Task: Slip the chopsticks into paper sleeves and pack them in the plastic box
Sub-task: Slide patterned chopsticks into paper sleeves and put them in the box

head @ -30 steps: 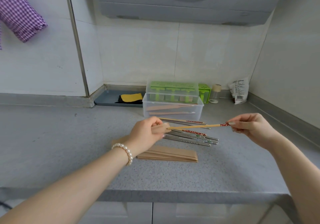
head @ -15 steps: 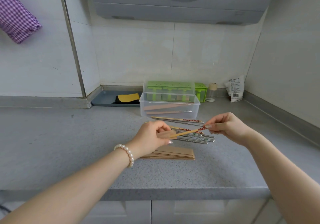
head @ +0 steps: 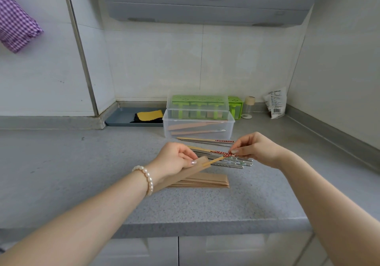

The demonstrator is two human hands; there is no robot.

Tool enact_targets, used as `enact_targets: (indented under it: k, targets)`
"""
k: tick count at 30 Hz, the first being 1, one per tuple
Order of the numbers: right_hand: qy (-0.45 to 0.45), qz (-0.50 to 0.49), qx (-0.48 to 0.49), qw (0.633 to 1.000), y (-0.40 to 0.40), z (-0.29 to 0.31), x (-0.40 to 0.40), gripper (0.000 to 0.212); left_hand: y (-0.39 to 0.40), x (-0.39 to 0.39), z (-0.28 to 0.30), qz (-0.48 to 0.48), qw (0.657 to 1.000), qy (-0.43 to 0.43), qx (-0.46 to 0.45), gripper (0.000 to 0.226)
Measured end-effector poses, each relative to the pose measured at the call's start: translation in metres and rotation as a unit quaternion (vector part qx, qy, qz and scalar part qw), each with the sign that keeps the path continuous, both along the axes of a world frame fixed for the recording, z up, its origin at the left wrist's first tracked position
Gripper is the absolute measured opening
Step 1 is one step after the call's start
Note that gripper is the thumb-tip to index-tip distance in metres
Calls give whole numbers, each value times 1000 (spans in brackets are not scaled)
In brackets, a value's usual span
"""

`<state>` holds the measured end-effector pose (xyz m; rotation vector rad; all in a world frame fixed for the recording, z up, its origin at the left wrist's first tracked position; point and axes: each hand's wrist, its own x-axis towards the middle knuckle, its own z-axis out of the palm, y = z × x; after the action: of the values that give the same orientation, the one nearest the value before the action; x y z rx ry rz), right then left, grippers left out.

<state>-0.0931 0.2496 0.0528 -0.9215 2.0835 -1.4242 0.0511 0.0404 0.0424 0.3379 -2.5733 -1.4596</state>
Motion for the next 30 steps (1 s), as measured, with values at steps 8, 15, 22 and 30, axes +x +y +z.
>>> enact_targets:
  k: [8,15,22,30]
  targets:
    - [-30,26,5,999,-37,-5,21,72,13,-7,4,14,999,22,34,19]
    - [-71,-7,-51,996,-47,-7,19,55,5,-2,2,24,999,7,31,19]
    - [101,-268,87,954,-38,-32,-45,19,-11,-1,1,39,999,-13,2,19]
    - [227,-220,263,912,-64,-63,-62,19,-20,-4,-7,35,998,-45,3,12]
